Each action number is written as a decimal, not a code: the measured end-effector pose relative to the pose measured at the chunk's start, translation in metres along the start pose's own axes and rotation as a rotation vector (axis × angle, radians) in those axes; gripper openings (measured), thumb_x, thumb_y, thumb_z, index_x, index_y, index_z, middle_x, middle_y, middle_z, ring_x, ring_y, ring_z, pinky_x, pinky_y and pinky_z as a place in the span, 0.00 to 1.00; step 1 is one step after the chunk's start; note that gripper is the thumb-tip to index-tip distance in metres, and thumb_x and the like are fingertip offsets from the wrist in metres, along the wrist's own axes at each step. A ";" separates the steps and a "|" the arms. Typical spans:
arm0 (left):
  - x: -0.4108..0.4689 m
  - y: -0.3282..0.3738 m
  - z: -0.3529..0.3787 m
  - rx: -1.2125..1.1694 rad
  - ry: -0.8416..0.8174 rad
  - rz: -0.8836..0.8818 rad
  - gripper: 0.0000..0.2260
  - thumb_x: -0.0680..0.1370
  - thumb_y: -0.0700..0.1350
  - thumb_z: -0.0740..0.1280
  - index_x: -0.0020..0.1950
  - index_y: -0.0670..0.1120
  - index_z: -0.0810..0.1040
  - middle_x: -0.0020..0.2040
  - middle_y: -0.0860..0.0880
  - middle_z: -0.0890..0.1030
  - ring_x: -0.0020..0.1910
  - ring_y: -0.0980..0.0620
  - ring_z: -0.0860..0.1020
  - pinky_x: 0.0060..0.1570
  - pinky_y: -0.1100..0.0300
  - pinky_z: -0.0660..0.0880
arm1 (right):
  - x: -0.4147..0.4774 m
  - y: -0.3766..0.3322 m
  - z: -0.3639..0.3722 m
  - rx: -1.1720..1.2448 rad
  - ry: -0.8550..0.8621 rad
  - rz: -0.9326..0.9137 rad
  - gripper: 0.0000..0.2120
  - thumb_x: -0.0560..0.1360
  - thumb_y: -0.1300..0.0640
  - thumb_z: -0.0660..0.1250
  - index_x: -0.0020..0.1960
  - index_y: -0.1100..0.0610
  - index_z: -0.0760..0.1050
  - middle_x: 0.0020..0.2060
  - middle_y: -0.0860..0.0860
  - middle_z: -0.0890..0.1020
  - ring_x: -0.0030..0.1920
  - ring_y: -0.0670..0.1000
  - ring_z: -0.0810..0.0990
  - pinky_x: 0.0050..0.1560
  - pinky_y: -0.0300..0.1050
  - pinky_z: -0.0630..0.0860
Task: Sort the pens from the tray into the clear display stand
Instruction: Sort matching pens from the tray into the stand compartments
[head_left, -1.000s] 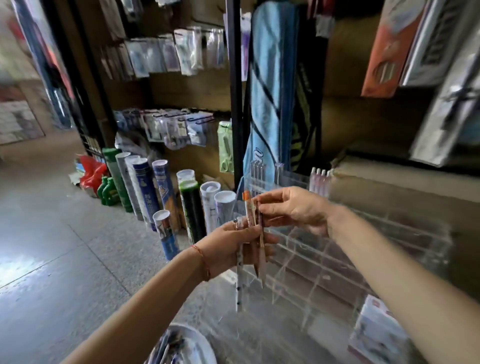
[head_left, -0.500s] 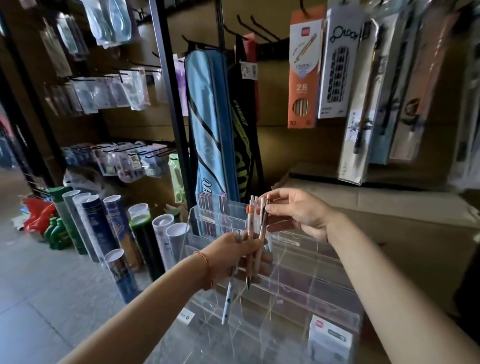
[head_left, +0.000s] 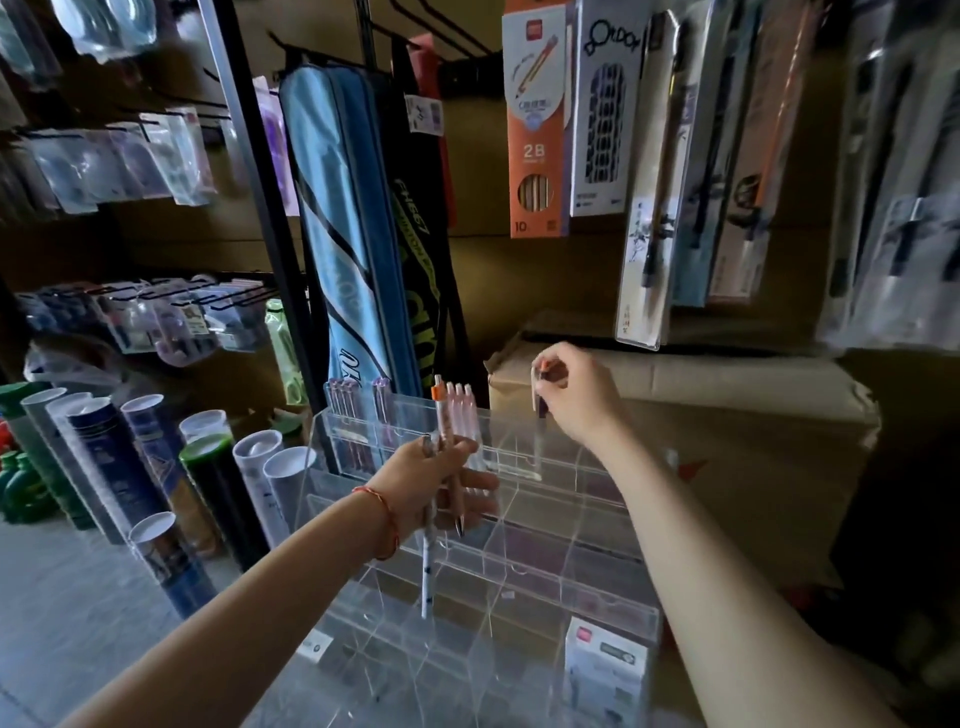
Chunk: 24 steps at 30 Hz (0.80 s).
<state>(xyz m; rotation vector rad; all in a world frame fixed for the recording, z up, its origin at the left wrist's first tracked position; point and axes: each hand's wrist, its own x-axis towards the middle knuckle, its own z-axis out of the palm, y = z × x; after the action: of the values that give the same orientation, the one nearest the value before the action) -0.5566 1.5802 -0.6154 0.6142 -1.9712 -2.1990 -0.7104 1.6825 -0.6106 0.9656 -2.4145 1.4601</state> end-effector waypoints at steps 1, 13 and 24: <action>0.001 -0.002 0.000 0.002 -0.003 -0.003 0.11 0.81 0.42 0.58 0.60 0.39 0.70 0.33 0.44 0.83 0.30 0.47 0.82 0.31 0.55 0.80 | 0.000 0.004 0.003 -0.076 -0.038 0.006 0.06 0.74 0.65 0.65 0.47 0.56 0.78 0.45 0.52 0.81 0.46 0.51 0.77 0.44 0.41 0.73; 0.005 -0.015 -0.010 0.153 0.016 0.030 0.10 0.81 0.43 0.57 0.60 0.45 0.73 0.30 0.47 0.78 0.21 0.56 0.73 0.23 0.65 0.72 | 0.026 -0.001 0.016 -0.174 -0.293 0.232 0.06 0.72 0.62 0.70 0.47 0.63 0.82 0.43 0.57 0.83 0.39 0.54 0.83 0.43 0.46 0.81; 0.010 -0.016 0.009 0.072 -0.021 0.133 0.08 0.80 0.40 0.58 0.56 0.46 0.73 0.28 0.50 0.79 0.23 0.58 0.74 0.26 0.65 0.73 | 0.013 -0.030 -0.026 0.205 -0.398 0.164 0.09 0.79 0.60 0.60 0.55 0.62 0.76 0.44 0.54 0.79 0.39 0.50 0.77 0.40 0.41 0.76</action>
<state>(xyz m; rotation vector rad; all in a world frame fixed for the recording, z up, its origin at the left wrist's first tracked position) -0.5665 1.5870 -0.6330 0.4556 -2.0459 -2.0735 -0.7074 1.6893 -0.5699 1.2307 -2.7122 1.7439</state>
